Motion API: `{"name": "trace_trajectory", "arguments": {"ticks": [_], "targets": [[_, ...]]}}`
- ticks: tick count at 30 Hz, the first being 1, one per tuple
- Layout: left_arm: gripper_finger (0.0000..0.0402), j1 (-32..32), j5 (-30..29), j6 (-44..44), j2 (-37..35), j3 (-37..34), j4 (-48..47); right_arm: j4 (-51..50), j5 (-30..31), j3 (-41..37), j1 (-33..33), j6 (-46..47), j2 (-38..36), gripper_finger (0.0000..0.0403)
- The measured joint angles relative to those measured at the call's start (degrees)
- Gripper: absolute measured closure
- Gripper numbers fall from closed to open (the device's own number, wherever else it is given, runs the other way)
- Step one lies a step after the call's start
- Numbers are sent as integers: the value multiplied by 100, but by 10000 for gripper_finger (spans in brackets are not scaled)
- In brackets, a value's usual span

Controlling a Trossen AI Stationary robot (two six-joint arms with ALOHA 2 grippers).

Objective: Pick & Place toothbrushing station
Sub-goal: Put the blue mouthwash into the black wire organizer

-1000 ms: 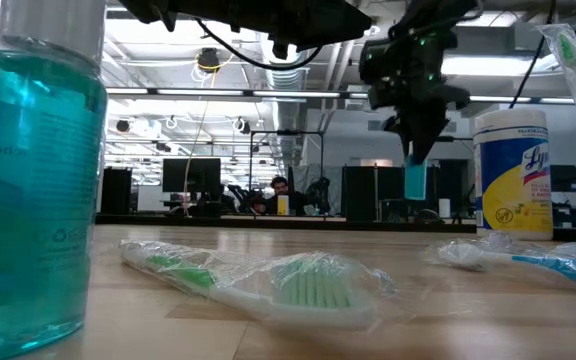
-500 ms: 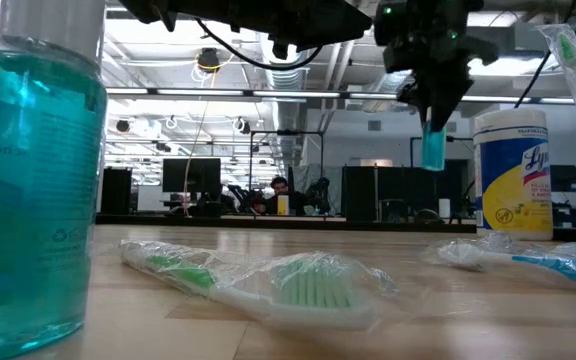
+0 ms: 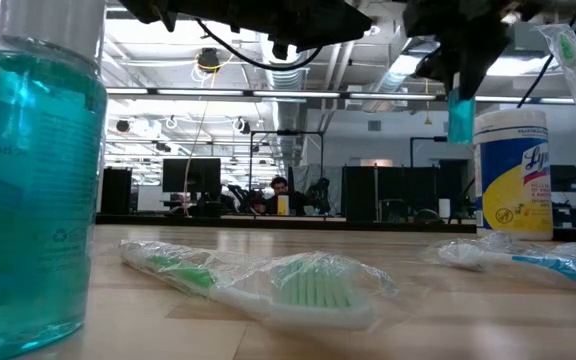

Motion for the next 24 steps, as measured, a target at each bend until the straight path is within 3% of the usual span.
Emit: {"name": "trace_trajectory", "arguments": {"ticks": [24], "targets": [[303,2,0,-2,0,0,-17,306,14,0,1978,1783,-38,312]]}}
